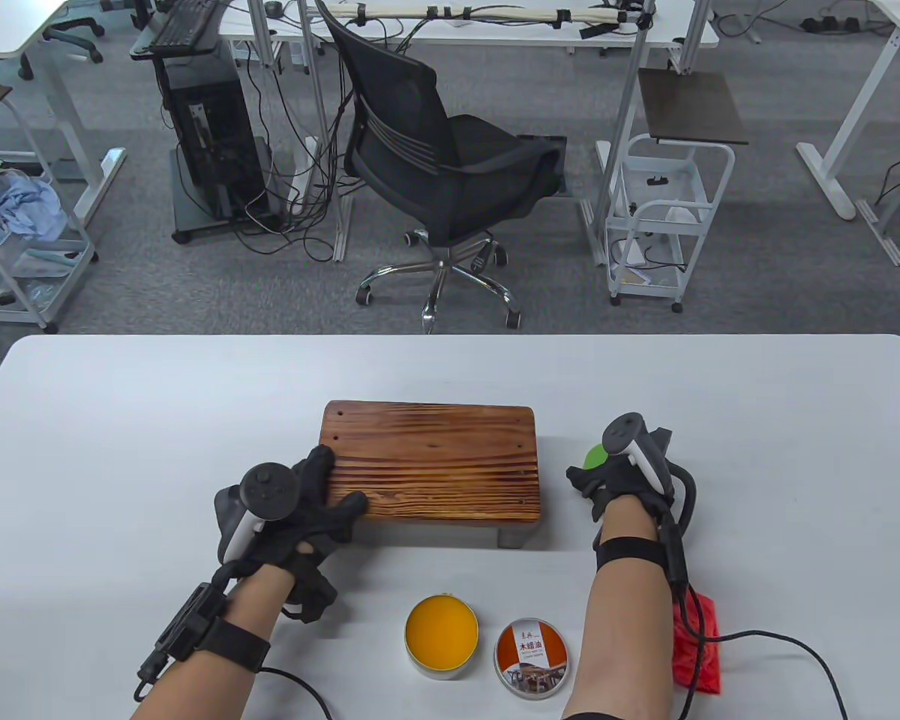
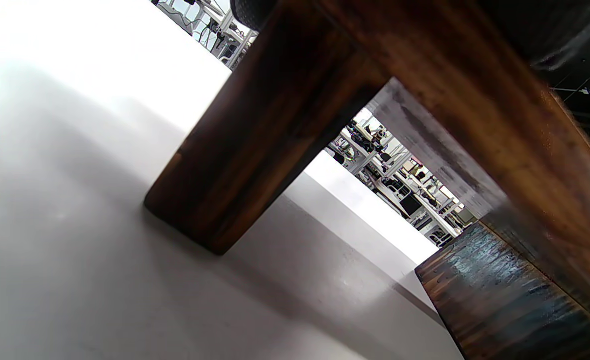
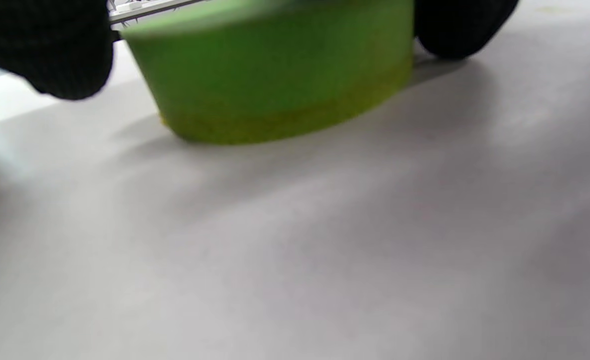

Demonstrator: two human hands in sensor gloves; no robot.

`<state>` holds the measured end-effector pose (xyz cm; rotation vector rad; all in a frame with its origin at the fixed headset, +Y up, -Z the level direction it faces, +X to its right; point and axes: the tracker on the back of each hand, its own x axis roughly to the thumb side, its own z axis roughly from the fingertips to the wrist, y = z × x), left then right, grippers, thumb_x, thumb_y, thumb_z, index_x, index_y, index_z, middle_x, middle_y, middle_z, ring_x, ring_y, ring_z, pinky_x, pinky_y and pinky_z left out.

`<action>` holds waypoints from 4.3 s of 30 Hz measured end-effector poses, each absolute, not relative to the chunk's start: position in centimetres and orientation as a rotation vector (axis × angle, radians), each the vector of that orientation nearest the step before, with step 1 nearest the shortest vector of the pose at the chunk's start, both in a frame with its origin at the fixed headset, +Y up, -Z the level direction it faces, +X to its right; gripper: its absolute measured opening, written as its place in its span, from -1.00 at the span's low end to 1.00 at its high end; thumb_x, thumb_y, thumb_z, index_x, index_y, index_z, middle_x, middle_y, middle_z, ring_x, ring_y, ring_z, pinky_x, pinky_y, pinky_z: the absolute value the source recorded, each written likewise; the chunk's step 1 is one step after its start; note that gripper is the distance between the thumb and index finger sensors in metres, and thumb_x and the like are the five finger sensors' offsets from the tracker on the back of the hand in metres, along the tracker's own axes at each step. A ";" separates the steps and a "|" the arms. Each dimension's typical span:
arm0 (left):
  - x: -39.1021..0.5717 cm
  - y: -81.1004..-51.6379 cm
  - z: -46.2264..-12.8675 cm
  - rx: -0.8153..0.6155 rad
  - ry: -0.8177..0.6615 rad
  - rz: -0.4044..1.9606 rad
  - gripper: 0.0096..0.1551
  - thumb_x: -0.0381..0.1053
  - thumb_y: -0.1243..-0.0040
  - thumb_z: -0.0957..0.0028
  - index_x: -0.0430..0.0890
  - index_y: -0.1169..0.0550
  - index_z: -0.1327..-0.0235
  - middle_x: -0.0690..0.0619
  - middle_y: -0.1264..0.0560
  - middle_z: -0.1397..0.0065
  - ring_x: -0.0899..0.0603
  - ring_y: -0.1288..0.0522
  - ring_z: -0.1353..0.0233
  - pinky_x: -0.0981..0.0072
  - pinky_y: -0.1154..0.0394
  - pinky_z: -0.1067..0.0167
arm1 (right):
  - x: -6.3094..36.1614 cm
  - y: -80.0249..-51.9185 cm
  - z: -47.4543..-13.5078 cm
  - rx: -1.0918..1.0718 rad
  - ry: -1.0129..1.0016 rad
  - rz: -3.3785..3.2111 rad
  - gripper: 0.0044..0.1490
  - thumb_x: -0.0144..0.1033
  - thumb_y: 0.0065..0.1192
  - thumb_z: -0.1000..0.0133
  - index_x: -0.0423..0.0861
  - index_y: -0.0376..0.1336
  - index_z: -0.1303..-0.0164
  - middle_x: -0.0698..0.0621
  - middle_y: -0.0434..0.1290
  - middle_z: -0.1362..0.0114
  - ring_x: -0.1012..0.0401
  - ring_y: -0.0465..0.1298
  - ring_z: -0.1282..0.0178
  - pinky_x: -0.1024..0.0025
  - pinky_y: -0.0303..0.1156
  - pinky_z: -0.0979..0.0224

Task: Dip and apply wood wax on stool

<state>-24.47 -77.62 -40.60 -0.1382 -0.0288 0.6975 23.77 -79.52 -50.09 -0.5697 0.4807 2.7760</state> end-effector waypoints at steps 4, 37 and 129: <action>-24.5 -77.6 -40.6 -0.141 -0.029 0.692 0.31 0.59 -0.20 0.06 0.11 0.16 -0.71 -0.24 0.05 -0.78 -0.57 0.17 -0.63 -0.75 0.18 -0.31 | 24.1 -78.6 -49.7 -0.565 0.464 2.780 0.50 0.57 0.31 0.07 0.02 -0.34 -0.74 -0.24 -0.28 -0.75 -0.37 0.05 -0.64 -0.42 0.25 -0.47; -25.3 -72.1 -31.8 -0.036 -0.196 0.557 0.34 0.55 -0.25 0.08 0.03 0.14 -0.72 -0.35 0.19 -0.76 -0.62 0.26 -0.58 -0.76 0.23 -0.28 | 17.1 -66.8 -34.8 0.340 0.142 2.937 0.27 0.44 0.20 -0.04 -0.12 -0.07 -0.76 -0.24 -0.05 -0.73 -0.30 0.10 -0.65 -0.46 0.23 -0.46; -16.8 -80.8 -30.8 -0.509 -0.460 0.260 0.26 0.51 -0.33 0.01 0.09 0.08 -0.71 -0.37 0.21 -0.74 -0.63 0.26 -0.57 -0.73 0.18 -0.32 | 9.6 -80.2 -28.7 0.745 0.699 3.079 0.15 0.41 0.39 0.06 0.02 -0.01 -0.55 -0.15 0.07 -0.57 -0.19 0.22 -0.47 -0.23 0.49 -0.29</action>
